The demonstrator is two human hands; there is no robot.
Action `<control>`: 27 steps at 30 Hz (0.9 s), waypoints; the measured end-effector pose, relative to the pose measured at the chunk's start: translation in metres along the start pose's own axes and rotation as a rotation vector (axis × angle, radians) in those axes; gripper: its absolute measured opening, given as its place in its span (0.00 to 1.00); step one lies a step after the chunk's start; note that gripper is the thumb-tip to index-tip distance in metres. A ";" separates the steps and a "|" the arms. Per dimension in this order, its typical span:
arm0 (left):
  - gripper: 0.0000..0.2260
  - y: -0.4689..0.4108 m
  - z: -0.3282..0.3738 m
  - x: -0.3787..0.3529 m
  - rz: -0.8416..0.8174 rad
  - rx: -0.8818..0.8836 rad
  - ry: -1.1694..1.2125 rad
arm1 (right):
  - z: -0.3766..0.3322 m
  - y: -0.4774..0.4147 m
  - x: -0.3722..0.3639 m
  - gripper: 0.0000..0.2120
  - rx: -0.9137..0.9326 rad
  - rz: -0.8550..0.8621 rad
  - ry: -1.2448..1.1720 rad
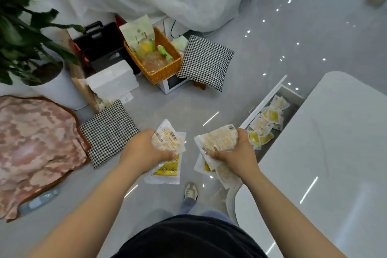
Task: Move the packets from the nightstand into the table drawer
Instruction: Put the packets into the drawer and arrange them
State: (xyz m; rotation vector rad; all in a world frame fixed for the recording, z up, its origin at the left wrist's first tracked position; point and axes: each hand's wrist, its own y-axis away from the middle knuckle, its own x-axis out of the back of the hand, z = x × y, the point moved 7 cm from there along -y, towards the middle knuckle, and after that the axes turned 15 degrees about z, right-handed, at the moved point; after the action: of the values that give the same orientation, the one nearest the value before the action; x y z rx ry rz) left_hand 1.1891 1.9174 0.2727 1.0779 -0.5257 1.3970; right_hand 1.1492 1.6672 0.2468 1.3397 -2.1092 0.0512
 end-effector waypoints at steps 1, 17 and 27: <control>0.20 -0.011 0.008 0.000 -0.002 -0.005 0.002 | -0.005 -0.012 0.001 0.33 -0.007 0.004 -0.006; 0.23 -0.190 0.154 -0.053 -0.274 -0.292 -0.118 | 0.003 -0.138 0.028 0.35 -0.348 0.375 -0.068; 0.21 -0.281 0.264 -0.077 -0.497 -0.591 -0.203 | -0.013 -0.176 0.031 0.36 -0.580 0.665 -0.135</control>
State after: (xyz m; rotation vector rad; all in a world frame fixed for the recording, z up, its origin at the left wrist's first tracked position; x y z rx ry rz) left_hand 1.5167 1.7023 0.2488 0.7886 -0.7045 0.6369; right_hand 1.2924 1.5617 0.2222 0.2928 -2.3415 -0.3560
